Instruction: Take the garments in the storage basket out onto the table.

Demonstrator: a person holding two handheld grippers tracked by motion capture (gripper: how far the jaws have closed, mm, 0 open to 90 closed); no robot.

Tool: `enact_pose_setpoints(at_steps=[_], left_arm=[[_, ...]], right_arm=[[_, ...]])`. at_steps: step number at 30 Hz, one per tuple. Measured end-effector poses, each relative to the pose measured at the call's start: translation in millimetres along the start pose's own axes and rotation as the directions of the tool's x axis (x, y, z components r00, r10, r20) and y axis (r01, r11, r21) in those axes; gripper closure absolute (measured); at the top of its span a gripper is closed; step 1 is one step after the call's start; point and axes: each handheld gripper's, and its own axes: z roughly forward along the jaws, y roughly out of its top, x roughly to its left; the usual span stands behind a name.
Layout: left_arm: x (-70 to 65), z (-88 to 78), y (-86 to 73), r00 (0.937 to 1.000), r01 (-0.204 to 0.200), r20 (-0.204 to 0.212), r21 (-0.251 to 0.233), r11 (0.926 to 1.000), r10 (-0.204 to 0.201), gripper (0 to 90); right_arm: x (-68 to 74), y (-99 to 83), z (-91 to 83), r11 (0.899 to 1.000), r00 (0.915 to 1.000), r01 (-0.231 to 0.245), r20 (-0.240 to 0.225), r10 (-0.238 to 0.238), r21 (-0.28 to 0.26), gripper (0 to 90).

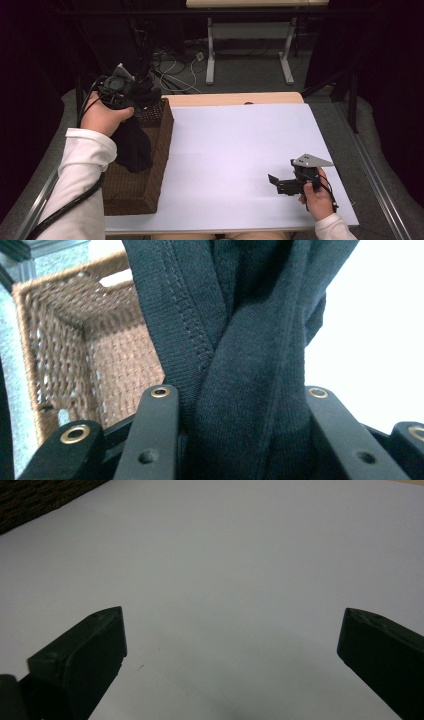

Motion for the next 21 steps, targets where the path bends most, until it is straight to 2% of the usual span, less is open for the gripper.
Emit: enact_pose_setpoints(at_steps=[6, 13, 21], left_arm=[[-16.9, 0.0, 11.6, 0.9990, -0.034, 0.028, -0.015, 0.9993, 0.035, 66.7], [-41.0, 3.1, 25.9, 0.9955, -0.087, 0.035, -0.016, 0.9961, 0.088, 66.7], [-65.8, 10.3, 36.2, 0.9911, -0.117, 0.062, -0.022, 0.9929, 0.118, 66.7]], right_arm=[[-0.3, -0.1, -0.3, 1.000, 1.0000, 0.002, 0.002, -0.002, 0.001, 0.0], [0.0, -0.2, 0.1, 1.000, 1.0000, 0.000, -0.003, 0.000, 0.002, 0.0], [0.1, 0.0, 0.3, 1.000, 1.0000, -0.003, -0.006, 0.003, -0.002, 0.0]])
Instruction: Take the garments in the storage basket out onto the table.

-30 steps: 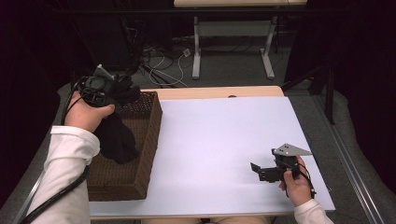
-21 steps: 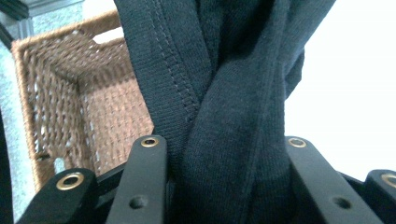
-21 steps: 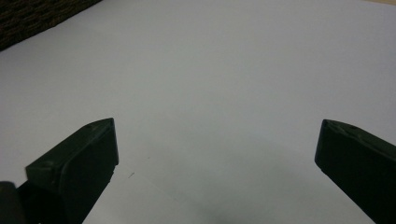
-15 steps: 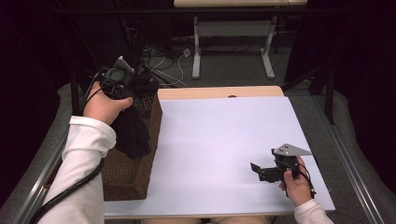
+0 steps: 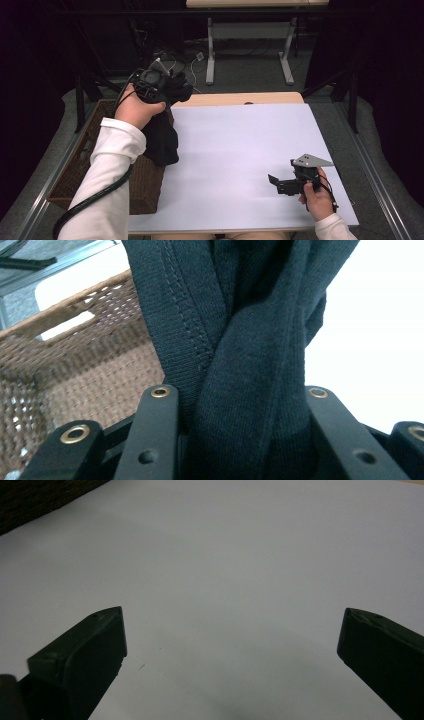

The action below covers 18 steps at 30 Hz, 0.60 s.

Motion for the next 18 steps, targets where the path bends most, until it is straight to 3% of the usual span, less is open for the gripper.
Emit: enact_pose_setpoints(at_steps=[18], left_arm=[[-36.4, 35.8, 1.8, 0.9931, -0.081, 0.086, 0.014, 0.9966, 0.080, 66.6]], right_arm=[[-1.3, -0.2, -0.3, 1.000, 1.0000, 0.004, 0.001, -0.004, 0.008, 0.0]])
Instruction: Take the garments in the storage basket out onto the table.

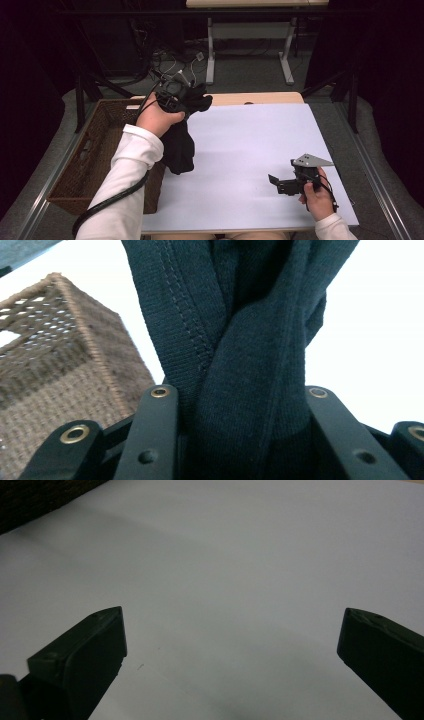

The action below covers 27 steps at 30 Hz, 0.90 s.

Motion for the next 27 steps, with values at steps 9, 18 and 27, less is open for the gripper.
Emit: enact_pose_setpoints(at_steps=[9, 18, 27], left_arm=[[-18.2, 27.7, -4.7, 0.9980, -0.038, 0.052, 0.016, 0.9992, 0.037, 66.6], [-41.3, 44.1, -5.7, 0.9925, -0.083, 0.091, 0.012, 0.9965, 0.082, 66.5], [-65.0, 59.1, -8.2, 0.9819, -0.108, 0.156, -0.009, 0.9942, 0.108, 66.5]], right_arm=[[-0.3, -0.1, 0.5, 1.000, 1.0000, 0.005, 0.001, -0.005, -0.001, 0.0], [0.2, -0.2, 0.7, 1.000, 1.0000, 0.006, 0.003, -0.006, -0.002, 0.0], [0.5, -0.4, 0.6, 1.000, 0.9999, 0.010, 0.003, -0.010, 0.004, 0.0]])
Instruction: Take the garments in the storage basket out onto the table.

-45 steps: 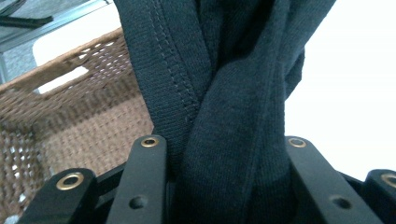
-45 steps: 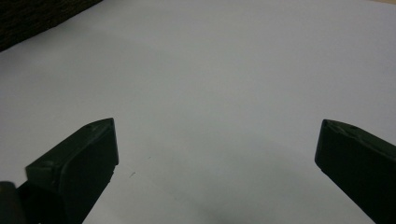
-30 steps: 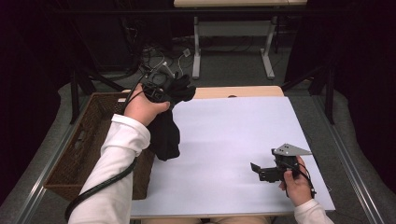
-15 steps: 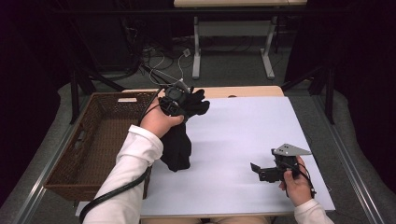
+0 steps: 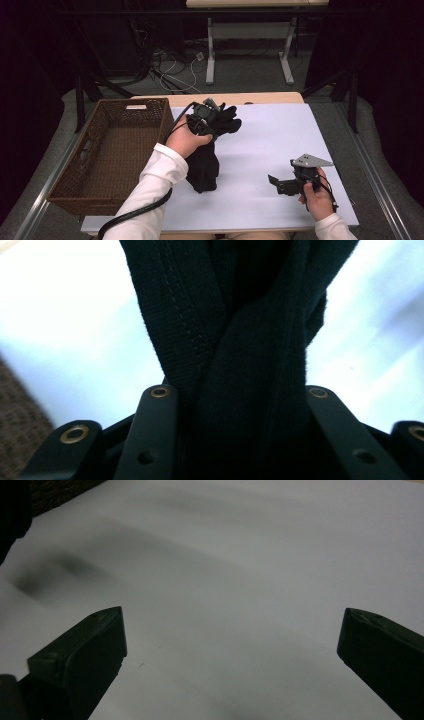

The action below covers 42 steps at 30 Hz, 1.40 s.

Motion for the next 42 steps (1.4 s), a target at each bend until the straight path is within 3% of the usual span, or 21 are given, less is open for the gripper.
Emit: enact_pose_setpoints(at_steps=[5, 11, 17, 28, 33, 39, 42], left_arm=[[-8.9, 10.8, -0.6, 0.9996, -0.010, 0.028, -0.006, 0.9999, 0.010, 66.4], [-18.7, 28.1, -3.0, 0.9975, -0.038, 0.061, 0.019, 0.9991, 0.036, 66.4], [-27.2, 49.5, -6.4, 0.9947, -0.038, 0.097, 0.038, 0.9986, 0.034, 66.2], [-35.0, 80.1, -17.8, 0.9907, -0.079, 0.117, 0.070, 0.9944, 0.071, 65.0], [-35.4, 88.2, -21.8, 0.9908, -0.083, 0.112, 0.058, 0.9949, 0.076, 63.2], [-34.7, 98.3, -23.7, 0.9920, -0.083, 0.099, 0.054, 0.9950, 0.078, 53.4], [-35.1, 99.7, -22.9, 0.9935, -0.077, 0.087, 0.040, 0.9963, 0.073, 42.9]], right_arm=[[-0.6, 0.0, 0.4, 1.000, 1.0000, 0.002, -0.001, -0.002, -0.002, 0.0], [-0.1, 0.0, 0.3, 1.000, 1.0000, 0.002, -0.002, -0.002, -0.001, 0.0], [0.2, -0.1, 0.5, 1.000, 1.0000, 0.001, -0.001, -0.001, 0.004, 0.0], [0.3, -0.8, 1.8, 1.000, 0.9999, 0.010, -0.007, -0.010, 0.005, 0.0], [0.8, -1.0, 2.2, 1.000, 0.9999, 0.012, -0.006, -0.012, 0.009, 0.0], [1.1, -1.2, 2.8, 1.000, 0.9999, 0.012, -0.006, -0.012, 0.008, 0.0], [0.8, -1.2, 2.5, 1.000, 0.9999, 0.012, -0.007, -0.012, 0.010, 0.0]])
